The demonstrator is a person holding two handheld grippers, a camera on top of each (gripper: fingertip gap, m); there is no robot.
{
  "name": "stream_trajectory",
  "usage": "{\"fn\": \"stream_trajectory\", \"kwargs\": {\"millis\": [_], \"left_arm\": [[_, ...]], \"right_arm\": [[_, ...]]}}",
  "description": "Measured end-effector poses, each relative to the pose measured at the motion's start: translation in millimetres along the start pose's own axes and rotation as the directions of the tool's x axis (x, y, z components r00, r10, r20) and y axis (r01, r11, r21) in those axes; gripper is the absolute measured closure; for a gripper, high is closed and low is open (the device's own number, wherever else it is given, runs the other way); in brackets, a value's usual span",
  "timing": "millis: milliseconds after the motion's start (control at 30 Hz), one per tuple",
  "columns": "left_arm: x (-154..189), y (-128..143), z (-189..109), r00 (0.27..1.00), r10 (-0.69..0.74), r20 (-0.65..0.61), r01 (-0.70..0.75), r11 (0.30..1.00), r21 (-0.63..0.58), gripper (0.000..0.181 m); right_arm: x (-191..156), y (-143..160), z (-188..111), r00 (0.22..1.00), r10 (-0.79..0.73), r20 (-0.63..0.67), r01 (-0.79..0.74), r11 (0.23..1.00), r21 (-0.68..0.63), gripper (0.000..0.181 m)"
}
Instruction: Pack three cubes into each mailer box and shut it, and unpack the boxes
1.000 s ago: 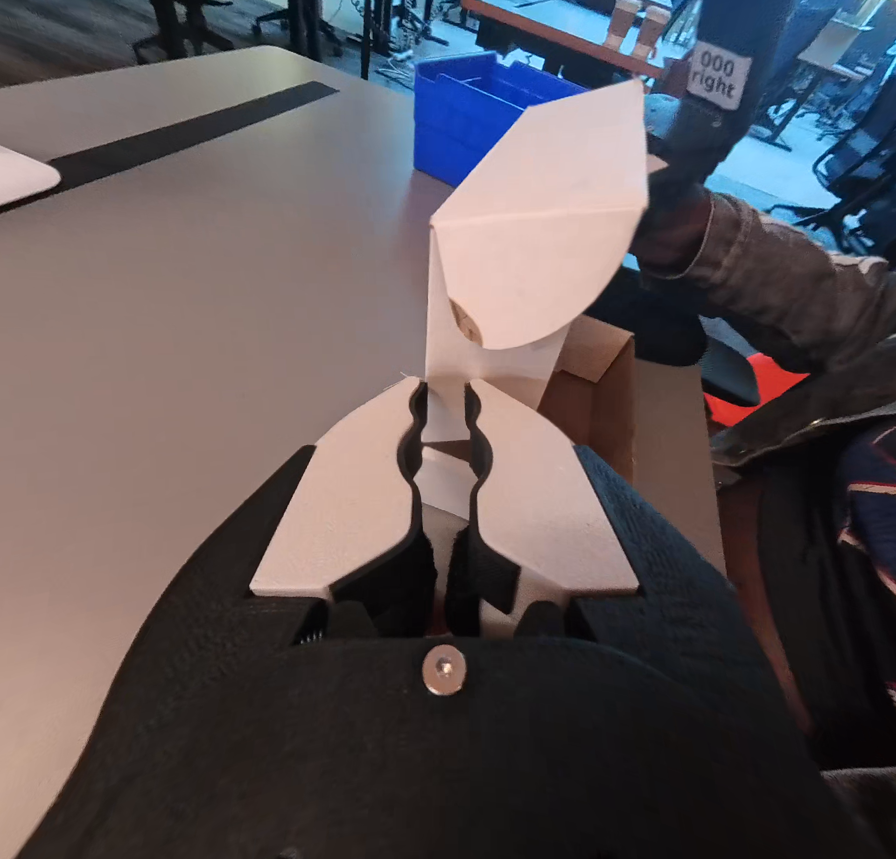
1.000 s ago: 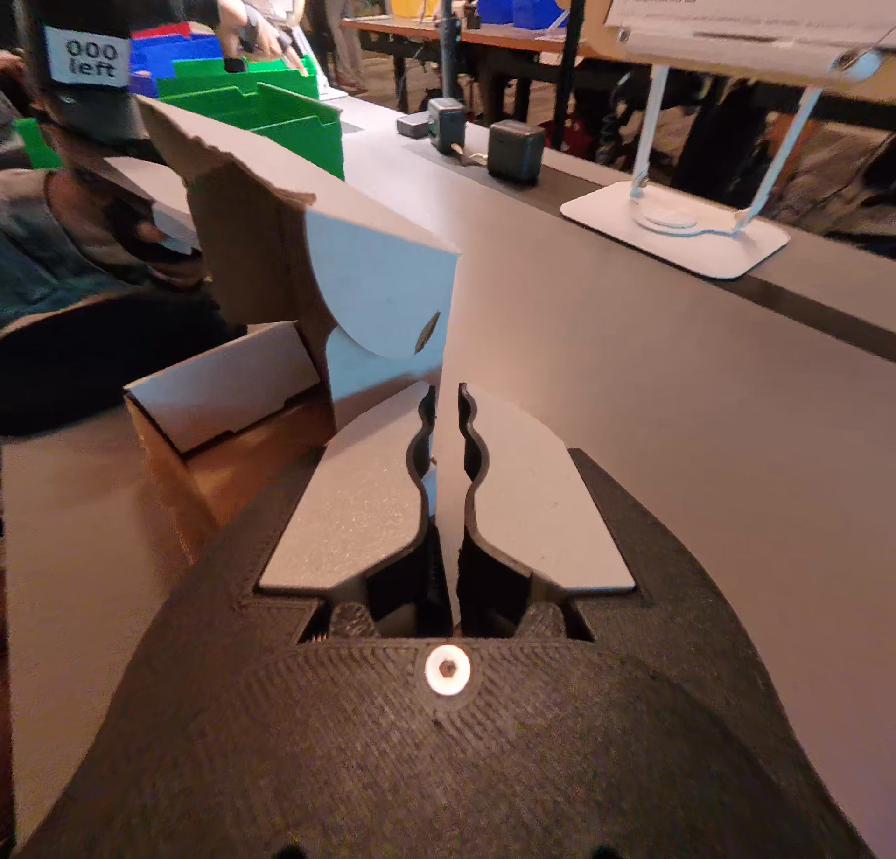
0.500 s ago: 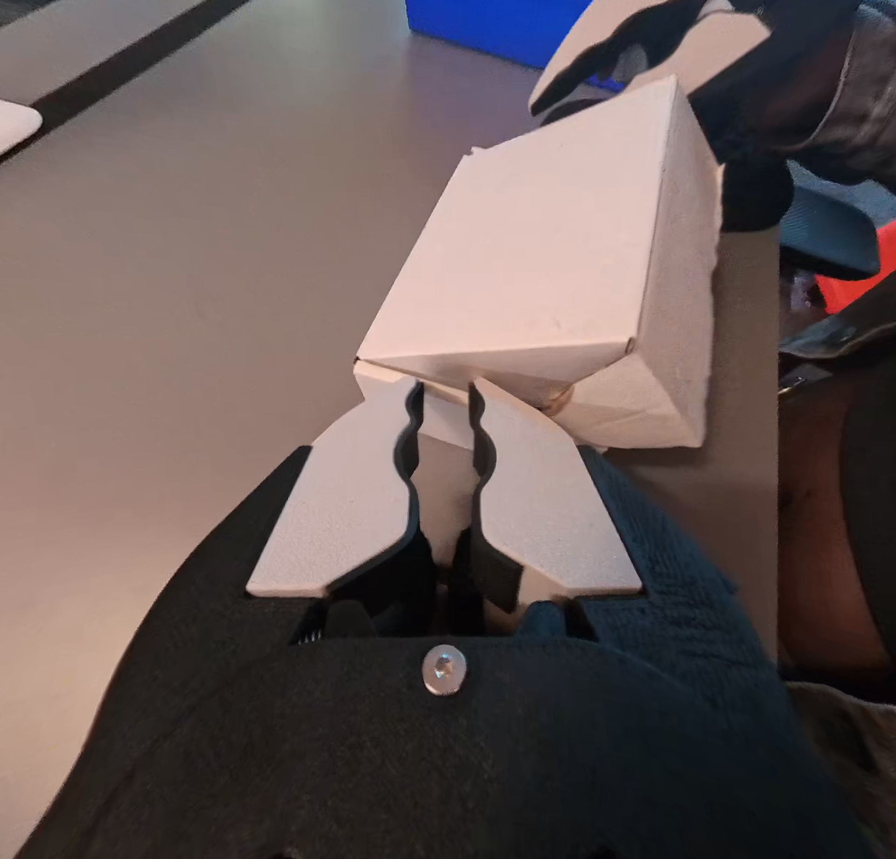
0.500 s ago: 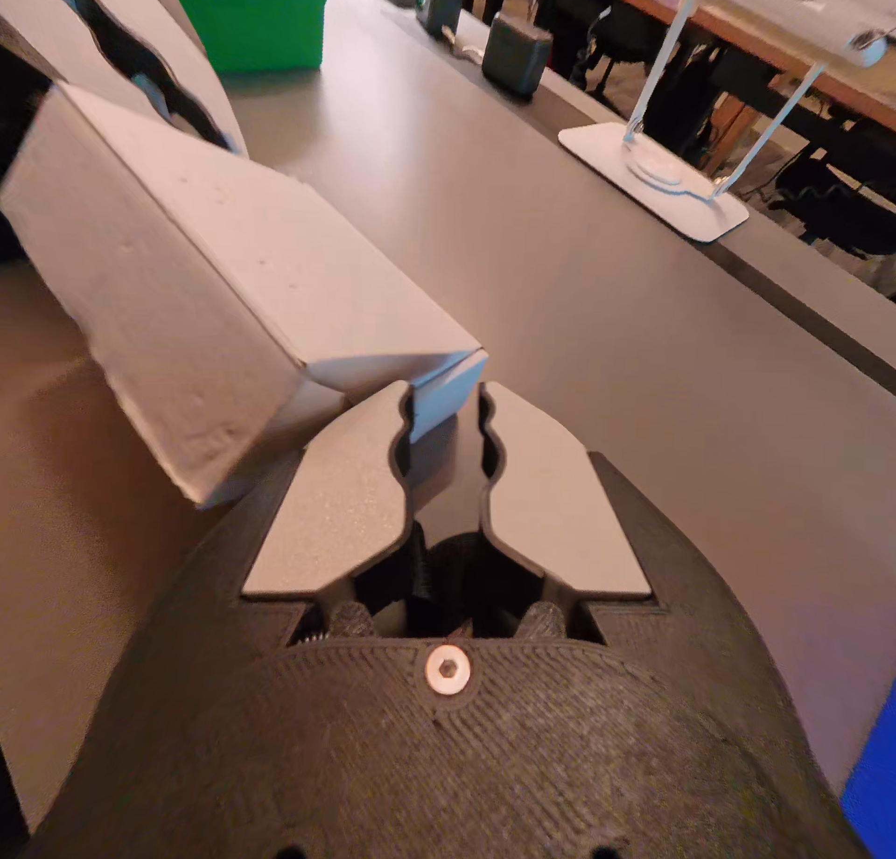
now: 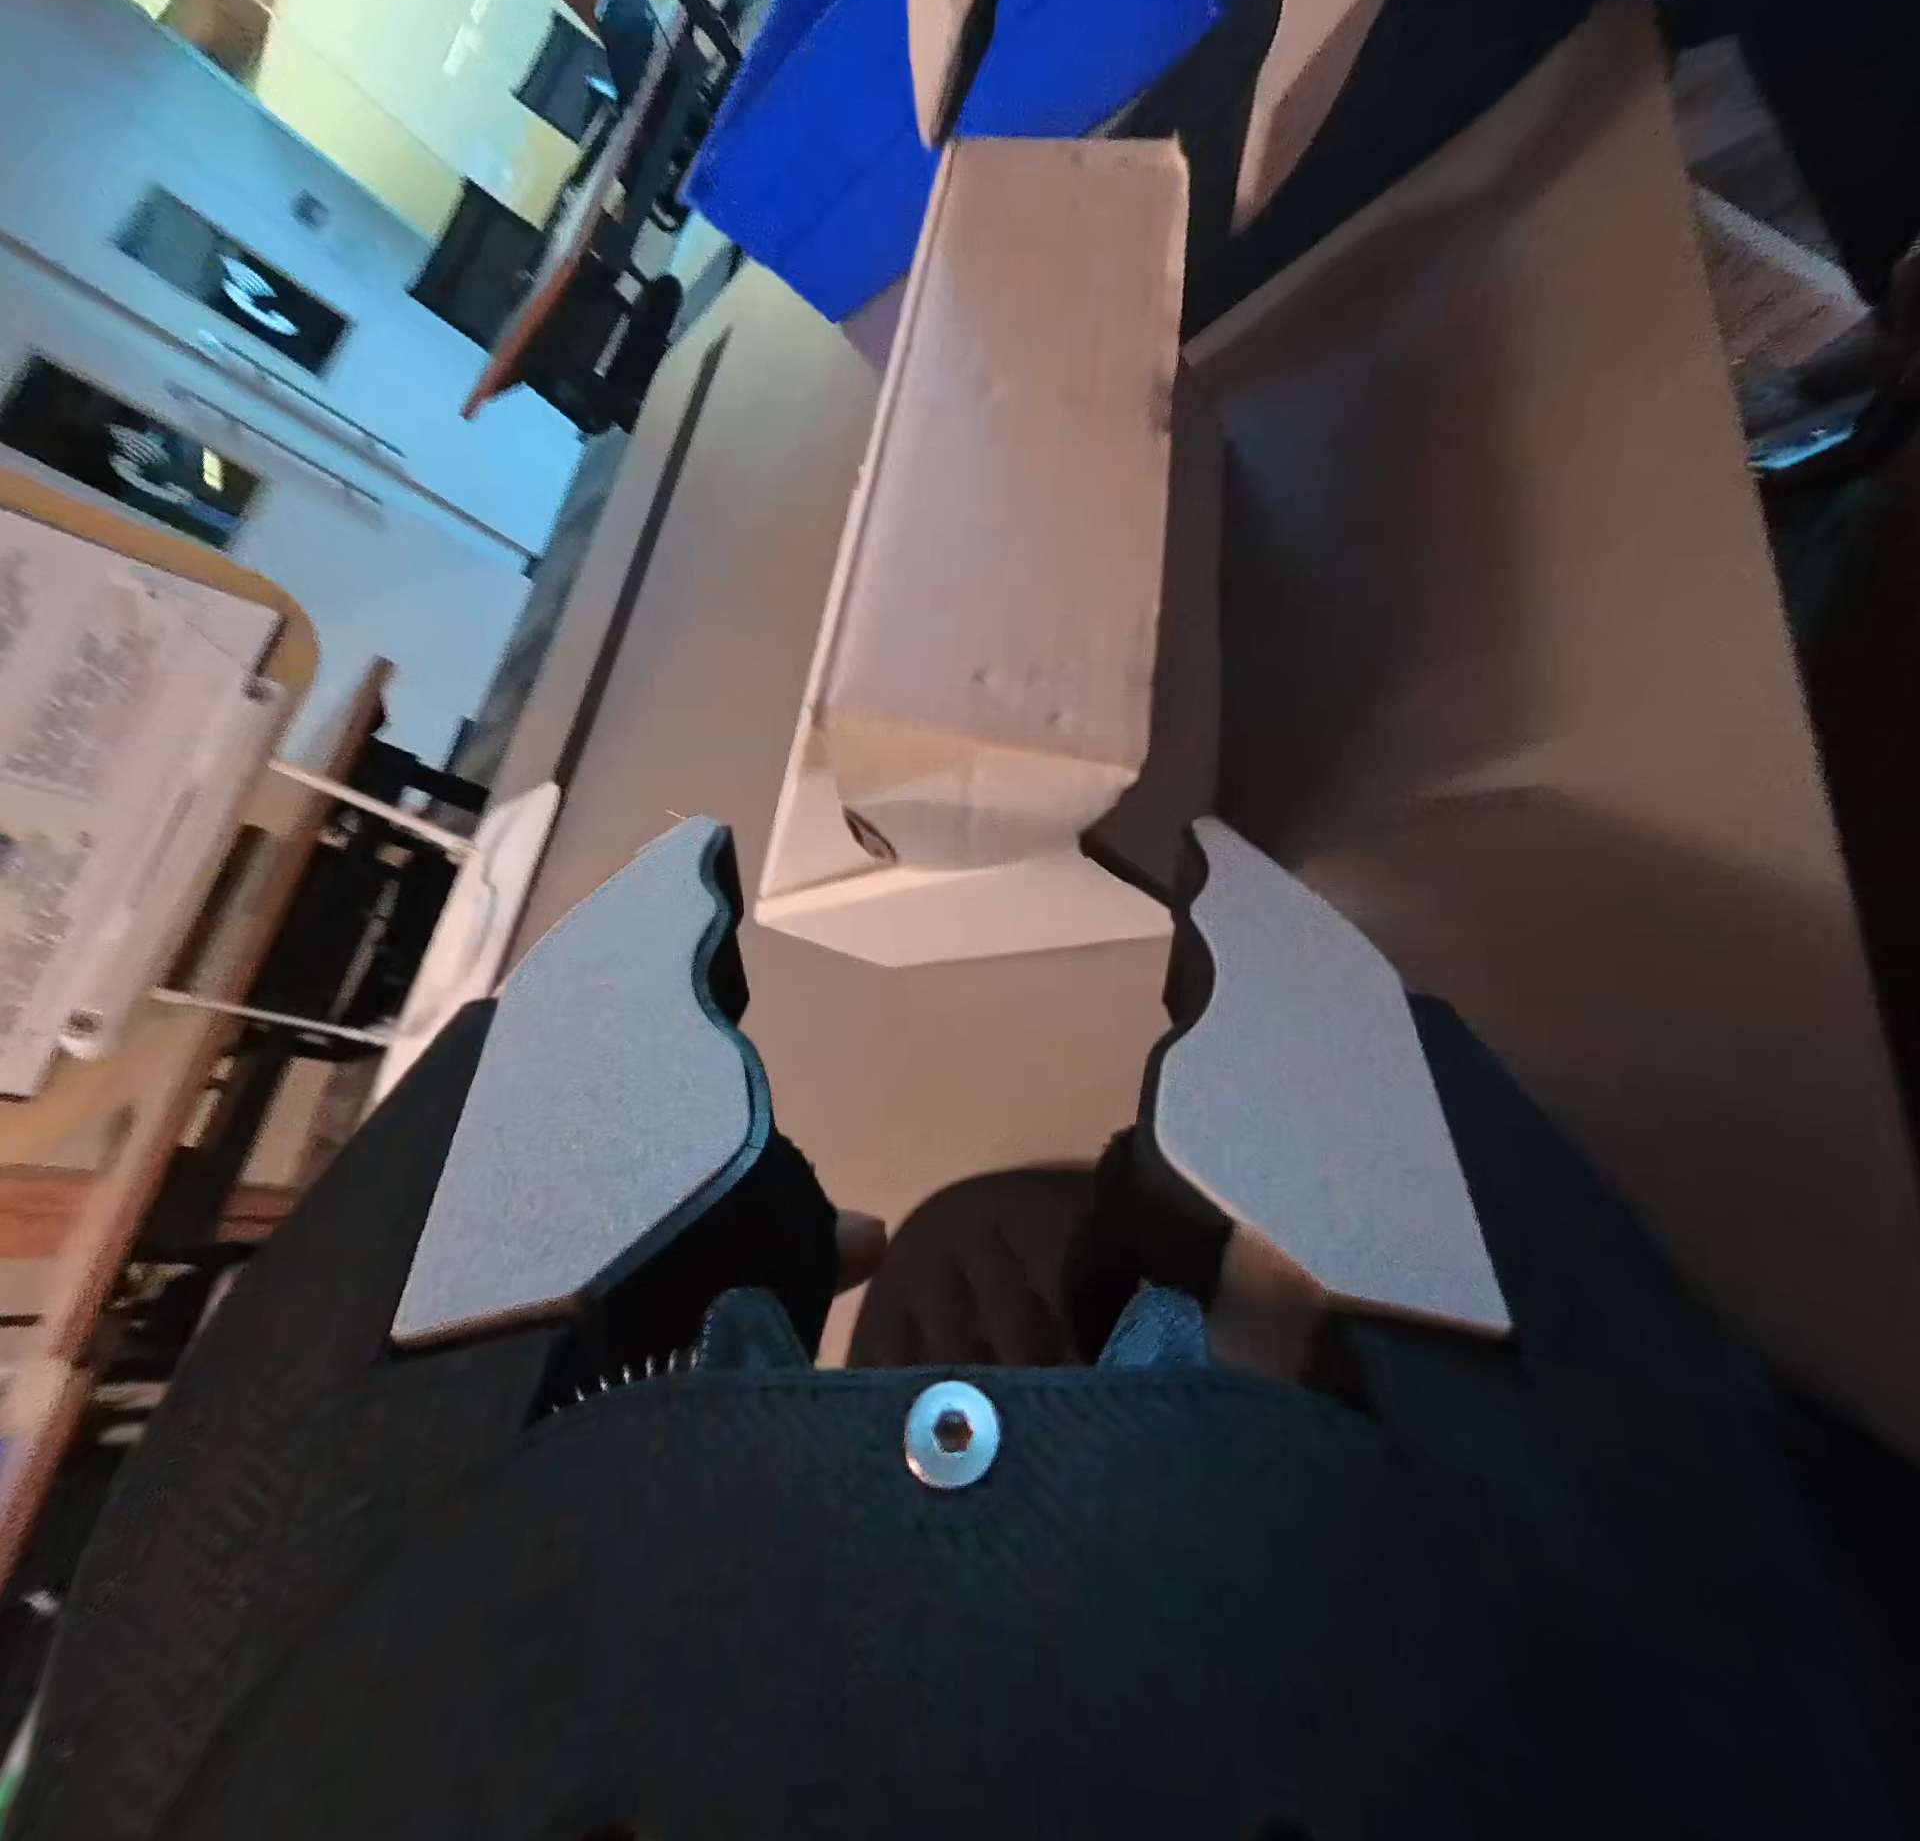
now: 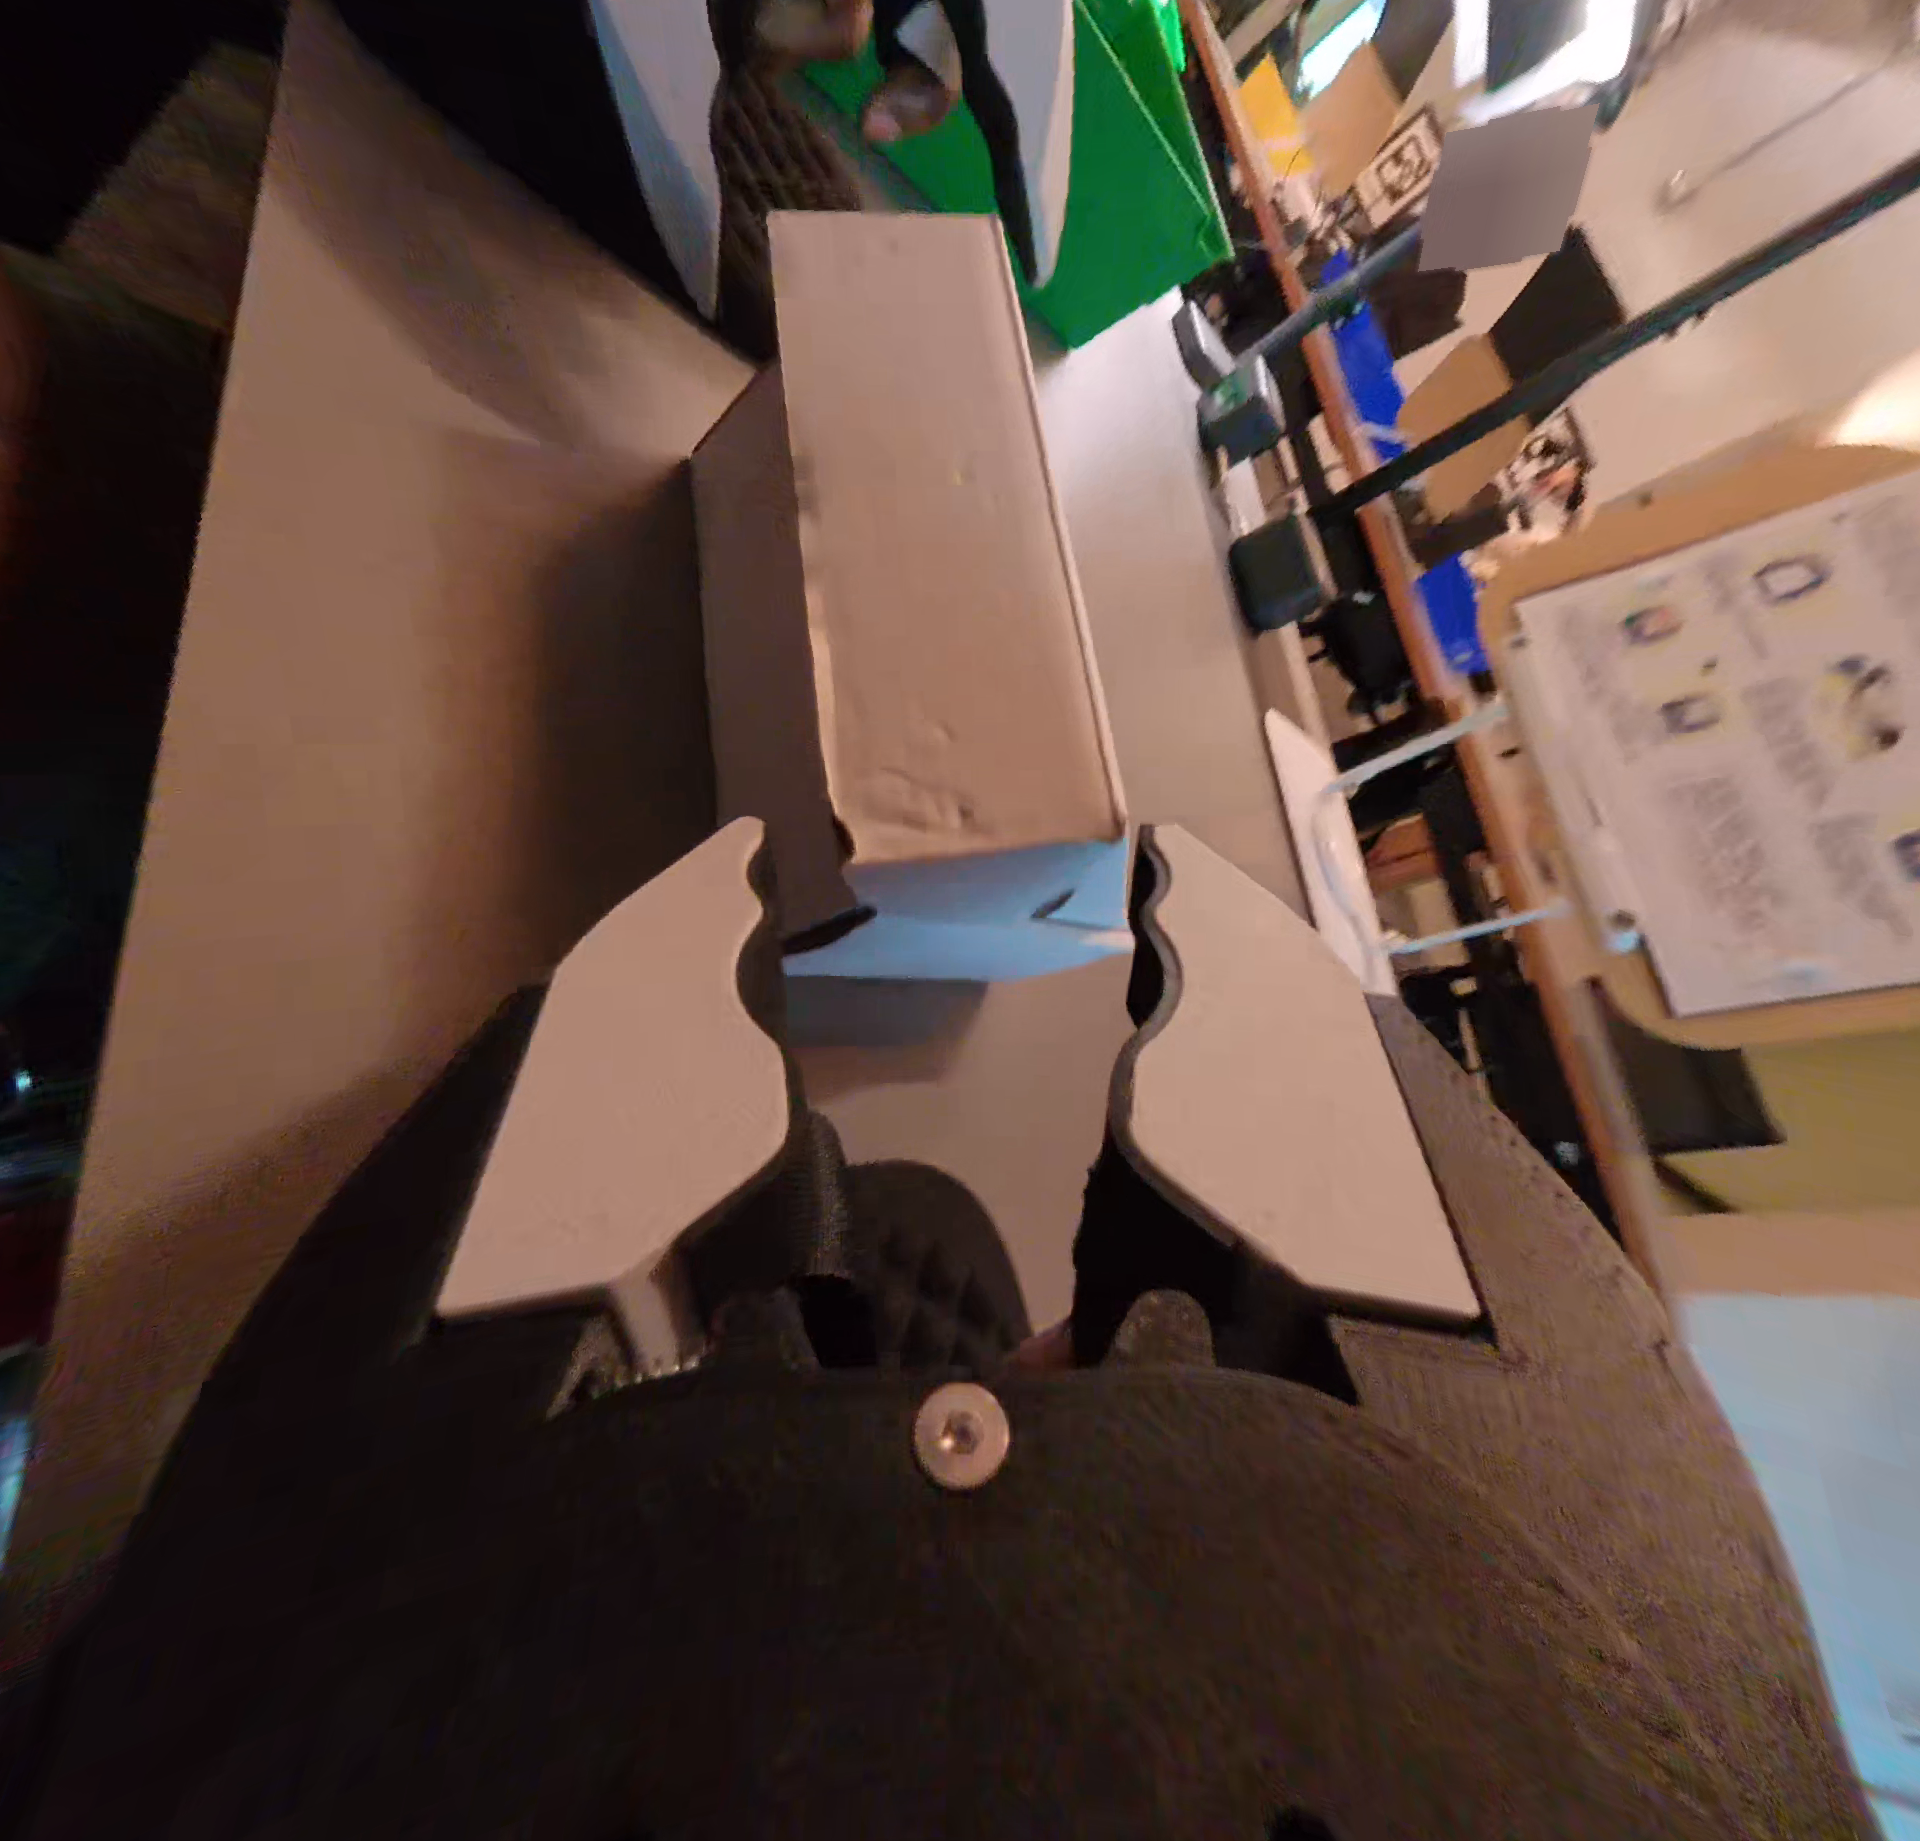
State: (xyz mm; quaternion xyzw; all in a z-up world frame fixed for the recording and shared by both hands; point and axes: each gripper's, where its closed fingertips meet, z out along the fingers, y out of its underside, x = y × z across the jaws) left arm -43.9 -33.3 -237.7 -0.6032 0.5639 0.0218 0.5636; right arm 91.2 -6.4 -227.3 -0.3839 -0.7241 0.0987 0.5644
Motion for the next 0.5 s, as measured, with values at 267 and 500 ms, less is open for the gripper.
{"fn": "stream_trajectory", "kwargs": {"millis": [267, 500], "left_arm": [[2, -16, 1, 0.997, -0.002, -0.080, 0.009, 0.996, 0.091, 0.121], [18, -17, -7, 0.932, -0.201, -0.303, 0.212, 0.977, 0.004, 0.117]], "right_arm": [[-1, -7, 4, 0.997, -0.069, 0.032, 0.069, 0.998, 0.012, 0.128], [-16, -16, 2, 0.944, 0.173, 0.281, -0.181, 0.984, 0.002, 0.127]]}}
